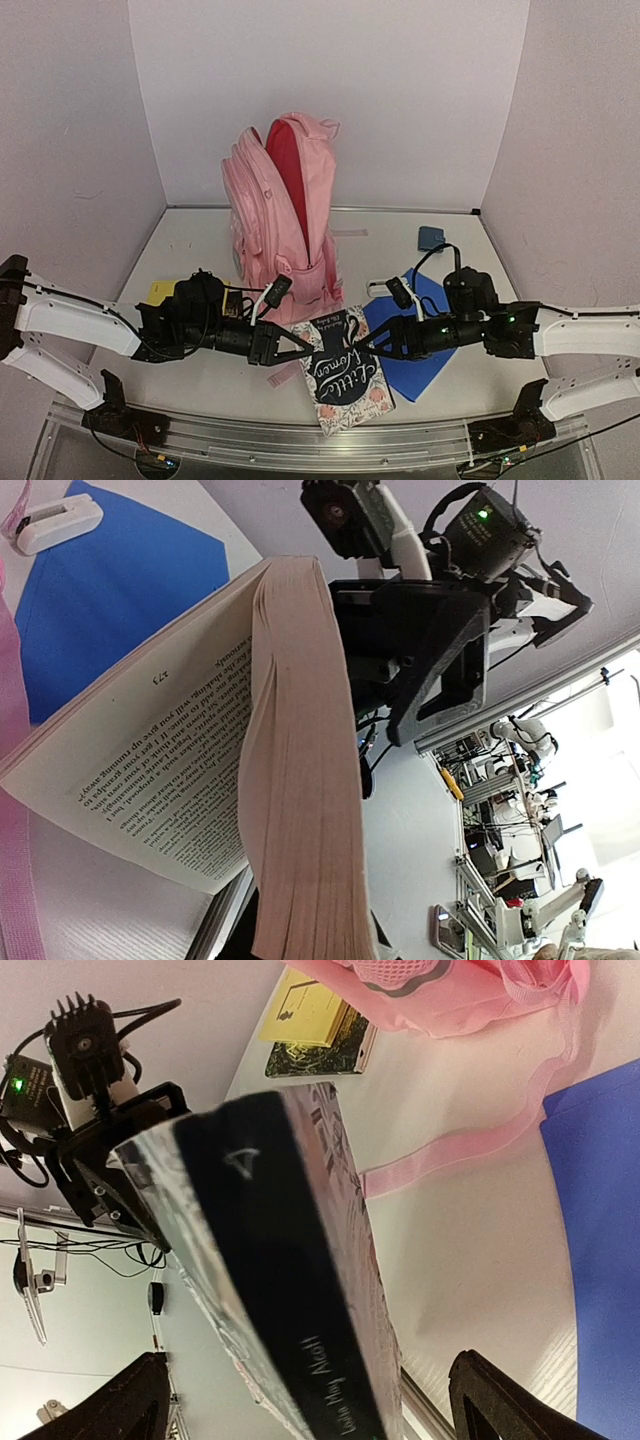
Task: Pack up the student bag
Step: Pick up the book from the center of the board.
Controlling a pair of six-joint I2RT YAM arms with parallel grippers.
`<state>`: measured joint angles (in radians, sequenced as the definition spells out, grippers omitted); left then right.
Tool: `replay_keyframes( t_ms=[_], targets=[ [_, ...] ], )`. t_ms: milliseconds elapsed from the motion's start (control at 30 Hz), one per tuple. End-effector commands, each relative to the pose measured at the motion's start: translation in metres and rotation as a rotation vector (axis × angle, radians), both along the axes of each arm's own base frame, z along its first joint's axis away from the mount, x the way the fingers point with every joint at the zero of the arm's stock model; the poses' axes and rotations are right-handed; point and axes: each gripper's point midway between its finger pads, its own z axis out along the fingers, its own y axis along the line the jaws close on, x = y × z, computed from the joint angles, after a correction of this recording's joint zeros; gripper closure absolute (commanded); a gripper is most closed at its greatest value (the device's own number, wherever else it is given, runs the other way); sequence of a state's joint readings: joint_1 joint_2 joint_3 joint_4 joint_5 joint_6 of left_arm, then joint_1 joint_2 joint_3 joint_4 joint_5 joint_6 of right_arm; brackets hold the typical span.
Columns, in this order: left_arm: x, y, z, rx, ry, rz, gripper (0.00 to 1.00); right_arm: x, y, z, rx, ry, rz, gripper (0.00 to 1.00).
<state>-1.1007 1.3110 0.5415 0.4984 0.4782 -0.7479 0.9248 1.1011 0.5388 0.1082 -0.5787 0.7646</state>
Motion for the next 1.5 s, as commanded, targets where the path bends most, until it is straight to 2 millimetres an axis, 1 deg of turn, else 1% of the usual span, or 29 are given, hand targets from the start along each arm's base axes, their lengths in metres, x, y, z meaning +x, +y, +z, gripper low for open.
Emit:
replay_keyframes(
  t_ms=[0,33,67,200,333,367,400,467,533,600,633,700,767,833,867,900,1000,1067,1133,1233,1267,1367,1400,1467],
  targets=[
    [-0.004,-0.004,0.084,-0.242,-0.133,-0.039,1.00,-0.003,0.013,0.015,0.073,-0.029,0.030,0.05],
    [-0.005,-0.004,0.086,-0.244,-0.135,-0.042,1.00,-0.009,0.018,0.019,0.093,-0.029,0.056,0.08],
    [-0.005,-0.005,0.087,-0.248,-0.137,-0.046,1.00,-0.016,0.023,0.025,0.114,-0.033,0.088,0.12],
    [-0.006,-0.007,0.095,-0.272,-0.147,-0.054,1.00,-0.037,0.040,0.057,0.198,-0.070,0.179,0.38],
    [0.000,-0.008,0.095,-0.269,-0.152,-0.027,1.00,-0.039,0.040,0.084,0.265,-0.105,0.166,0.66],
    [0.002,-0.008,0.094,-0.261,-0.149,-0.016,1.00,-0.037,0.038,0.090,0.281,-0.116,0.150,0.74],
    [0.005,-0.009,0.091,-0.239,-0.142,0.002,0.99,-0.034,0.036,0.098,0.299,-0.129,0.124,0.86],
    [0.017,-0.011,0.080,-0.136,-0.117,0.053,0.83,-0.025,0.027,0.118,0.337,-0.166,0.046,1.00],
    [0.031,-0.009,0.074,-0.019,-0.100,0.116,0.55,-0.012,0.013,0.137,0.347,-0.213,-0.063,1.00],
    [0.046,0.002,0.074,0.067,-0.098,0.185,0.30,0.002,-0.005,0.155,0.317,-0.274,-0.178,1.00],
    [0.054,0.009,0.081,0.084,-0.104,0.221,0.20,0.008,-0.013,0.168,0.315,-0.308,-0.226,1.00],
    [0.070,0.027,0.091,0.124,-0.101,0.291,0.12,0.015,-0.028,0.190,0.297,-0.369,-0.288,1.00],
    [0.086,0.046,0.107,0.154,-0.101,0.360,0.09,0.021,-0.036,0.205,0.269,-0.421,-0.325,1.00],
    [0.103,0.064,0.131,0.186,-0.142,0.447,0.08,0.030,-0.041,0.228,0.259,-0.477,-0.375,1.00],
    [0.109,0.070,0.146,0.201,-0.177,0.481,0.07,0.035,-0.040,0.233,0.243,-0.500,-0.391,1.00],
    [0.115,0.076,0.157,0.232,-0.207,0.519,0.07,0.040,-0.040,0.241,0.232,-0.531,-0.408,1.00],
    [0.136,0.100,0.183,0.338,-0.273,0.657,0.06,0.054,-0.036,0.272,0.229,-0.641,-0.459,1.00],
    [0.152,0.113,0.202,0.373,-0.305,0.754,0.04,0.065,-0.033,0.294,0.235,-0.705,-0.506,1.00],
    [0.166,0.122,0.216,0.396,-0.327,0.826,0.01,0.076,-0.031,0.310,0.215,-0.768,-0.558,1.00],
    [0.187,0.126,0.232,0.409,-0.365,0.897,0.00,0.094,-0.028,0.330,0.171,-0.830,-0.638,1.00],
    [0.195,0.127,0.234,0.415,-0.367,0.915,0.00,0.098,-0.026,0.336,0.162,-0.845,-0.655,1.00],
    [0.223,0.130,0.231,0.437,-0.341,0.959,0.00,0.104,-0.022,0.353,0.158,-0.882,-0.696,1.00],
    [0.230,0.128,0.230,0.438,-0.334,0.962,0.00,0.104,-0.020,0.355,0.151,-0.892,-0.700,1.00],
    [0.241,0.127,0.232,0.428,-0.336,0.979,0.00,0.105,-0.017,0.367,0.175,-0.912,-0.723,1.00]
  ],
)
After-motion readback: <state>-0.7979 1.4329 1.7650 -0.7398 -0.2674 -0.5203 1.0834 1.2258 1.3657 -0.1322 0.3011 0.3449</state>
